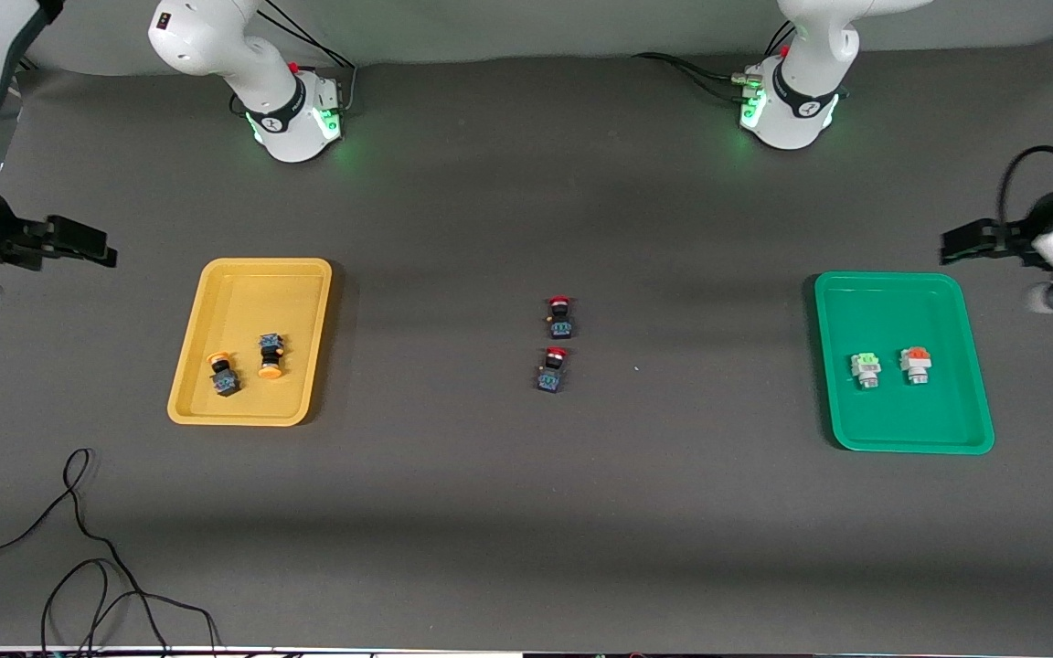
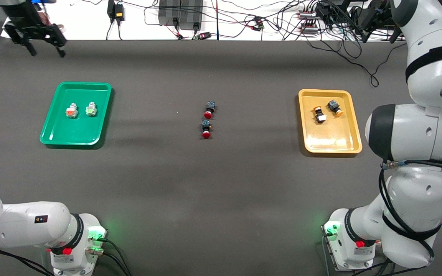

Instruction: Place green and yellow buttons in trays

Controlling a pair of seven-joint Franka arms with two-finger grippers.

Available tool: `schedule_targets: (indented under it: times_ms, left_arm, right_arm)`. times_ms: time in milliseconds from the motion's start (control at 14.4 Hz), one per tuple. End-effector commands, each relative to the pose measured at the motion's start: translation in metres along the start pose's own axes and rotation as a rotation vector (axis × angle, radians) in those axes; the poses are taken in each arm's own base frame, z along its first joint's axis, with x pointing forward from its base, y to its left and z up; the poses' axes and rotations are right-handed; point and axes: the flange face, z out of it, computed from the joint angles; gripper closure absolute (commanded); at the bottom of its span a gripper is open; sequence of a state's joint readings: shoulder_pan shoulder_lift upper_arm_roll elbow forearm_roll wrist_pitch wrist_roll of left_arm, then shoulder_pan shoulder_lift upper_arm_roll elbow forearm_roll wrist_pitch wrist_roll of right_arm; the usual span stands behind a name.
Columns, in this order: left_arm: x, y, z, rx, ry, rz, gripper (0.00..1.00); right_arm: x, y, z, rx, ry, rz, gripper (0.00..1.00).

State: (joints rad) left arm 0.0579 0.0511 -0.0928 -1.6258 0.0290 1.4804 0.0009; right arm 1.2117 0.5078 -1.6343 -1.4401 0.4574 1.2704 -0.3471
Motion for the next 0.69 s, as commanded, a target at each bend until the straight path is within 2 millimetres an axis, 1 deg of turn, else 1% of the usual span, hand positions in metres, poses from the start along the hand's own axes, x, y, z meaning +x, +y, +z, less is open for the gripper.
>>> schedule_targets:
  times_ms: [0,139,347,625]
  left_arm:
    - [-0.009,0.029,-0.005,-0.001,0.001,-0.016,0.0]
    - [-0.011,0.038,-0.008,-0.01,0.005,-0.014,0.0]
    - [-0.013,0.034,-0.013,-0.043,0.015,-0.012,0.0]
    - [-0.013,0.031,-0.02,-0.038,0.03,0.026,0.0]
  right_arm:
    - [-0.003,0.001,-0.002,-0.019,-0.021,0.025,0.0]
    - [-0.003,0.001,-0.001,-0.019,-0.024,0.025,0.0]
    - [-0.006,0.007,-0.001,-0.011,-0.037,0.035,0.0]
    - [-0.006,0.002,0.004,-0.02,-0.063,0.037,0.0]
